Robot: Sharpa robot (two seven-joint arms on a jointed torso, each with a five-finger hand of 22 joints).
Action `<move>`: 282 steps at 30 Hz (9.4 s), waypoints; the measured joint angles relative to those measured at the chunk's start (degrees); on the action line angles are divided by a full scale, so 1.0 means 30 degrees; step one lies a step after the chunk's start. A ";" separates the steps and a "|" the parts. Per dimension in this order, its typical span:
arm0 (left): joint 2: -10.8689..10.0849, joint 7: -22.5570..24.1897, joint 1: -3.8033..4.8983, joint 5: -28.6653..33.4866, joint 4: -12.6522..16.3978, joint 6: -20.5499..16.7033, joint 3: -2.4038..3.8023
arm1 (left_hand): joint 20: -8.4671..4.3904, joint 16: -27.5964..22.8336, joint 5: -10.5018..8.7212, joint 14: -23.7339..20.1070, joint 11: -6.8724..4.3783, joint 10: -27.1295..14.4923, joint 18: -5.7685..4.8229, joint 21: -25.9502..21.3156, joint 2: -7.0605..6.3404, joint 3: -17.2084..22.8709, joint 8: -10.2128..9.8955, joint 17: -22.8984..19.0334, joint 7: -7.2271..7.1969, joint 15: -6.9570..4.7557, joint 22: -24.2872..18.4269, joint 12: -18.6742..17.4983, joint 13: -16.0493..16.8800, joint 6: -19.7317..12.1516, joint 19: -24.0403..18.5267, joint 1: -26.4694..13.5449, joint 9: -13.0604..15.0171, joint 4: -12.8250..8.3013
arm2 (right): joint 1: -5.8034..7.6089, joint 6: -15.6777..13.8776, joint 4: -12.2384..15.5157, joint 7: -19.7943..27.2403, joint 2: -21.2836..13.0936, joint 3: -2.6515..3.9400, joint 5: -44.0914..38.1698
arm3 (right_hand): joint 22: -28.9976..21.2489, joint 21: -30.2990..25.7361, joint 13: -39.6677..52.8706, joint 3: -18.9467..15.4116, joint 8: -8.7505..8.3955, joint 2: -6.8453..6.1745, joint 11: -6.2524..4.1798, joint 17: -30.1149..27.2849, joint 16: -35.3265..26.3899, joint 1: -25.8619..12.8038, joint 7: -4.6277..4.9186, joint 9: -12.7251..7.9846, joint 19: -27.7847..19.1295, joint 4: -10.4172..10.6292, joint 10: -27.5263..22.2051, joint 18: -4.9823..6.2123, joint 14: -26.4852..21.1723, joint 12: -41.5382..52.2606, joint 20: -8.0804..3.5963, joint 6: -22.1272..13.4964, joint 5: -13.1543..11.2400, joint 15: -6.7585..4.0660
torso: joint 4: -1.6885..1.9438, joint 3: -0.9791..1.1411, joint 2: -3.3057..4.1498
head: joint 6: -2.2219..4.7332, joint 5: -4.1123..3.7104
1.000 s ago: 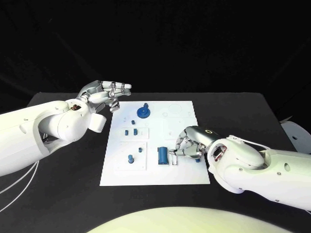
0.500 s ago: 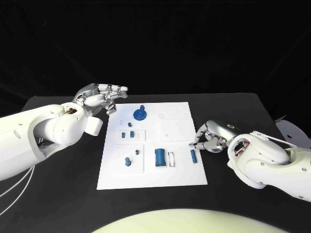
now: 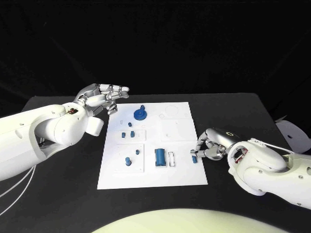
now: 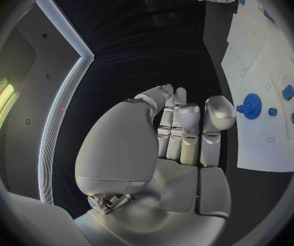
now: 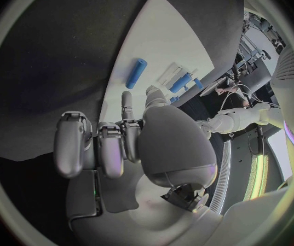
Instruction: Assemble the parts on the task board
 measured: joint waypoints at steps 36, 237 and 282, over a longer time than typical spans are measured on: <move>-0.0292 -0.0017 0.0001 0.0002 0.0270 0.0123 -0.0008 | 0.0000 0.0000 0.0000 0.0000 -0.0001 0.0002 -0.0005 0.0002 0.0000 0.0000 0.0000 0.0004 0.0000 0.0000 0.0004 0.0000 -0.0006 0.0000 0.0000 0.0002 -0.0001 0.0000 | -0.0589 0.1294 -0.0783 -0.0319 0.1428 0.0077 -0.0935 | -0.0009 -0.0345 0.0132 0.1433 0.0185 -0.0106 -0.0197 -0.0007 -0.0072 0.2021 -0.0211 0.0392 0.0013 -0.0936 0.0022 -0.0002 -0.0002 -0.0221 -0.0013 0.0281 -0.2698 -0.0151 | 0.0046 0.0002 0.0002 | -0.0302 0.0190; 0.4376 0.2754 -0.0905 0.3653 -0.6528 -0.2179 -0.0516 | 0.2709 -2.1574 -0.0883 -1.2739 0.1459 -0.7737 0.0067 -2.1165 0.1799 -0.7956 -0.1180 -1.4638 -0.0724 0.2996 -1.8473 -0.4986 -0.4019 -0.7073 -1.3706 -0.4679 -0.2653 0.2419 | 0.2693 0.0655 -1.3926 1.7913 0.7664 0.0430 2.5635 | -1.4750 -2.4805 -2.3490 0.7328 -0.4443 -0.0168 0.2431 -2.1804 -2.7979 -0.3765 0.1901 -0.6121 -1.4965 -0.3904 -1.1334 0.1746 -1.0818 -2.5814 0.2981 -0.5779 -0.5169 0.2831 | -0.0674 -0.0216 -0.2410 | 0.3032 0.0798; 0.2474 0.5562 -0.2387 0.2101 0.0152 -0.9833 -0.0098 | -0.1715 -2.2003 -0.4156 -2.3337 -0.1459 -1.9218 -0.1659 -2.1549 0.2921 -0.8375 -0.1556 -1.5116 -0.2899 0.0005 -2.2416 -0.5367 -0.4497 -1.8462 -2.2897 -2.3385 -0.3148 -0.1164 | 0.0977 -0.6535 -0.6074 2.0483 0.5557 0.2439 2.9988 | -2.3897 -2.5203 -2.4953 0.3610 -0.4879 0.0445 0.0179 -2.4949 -2.9657 -2.1530 -0.1135 -0.9071 -2.5835 -0.5411 -2.5329 -0.0760 -2.5340 -2.7096 -0.0655 -1.8407 -0.8001 0.1435 | -0.0033 0.0245 -0.1699 | 0.4393 0.1053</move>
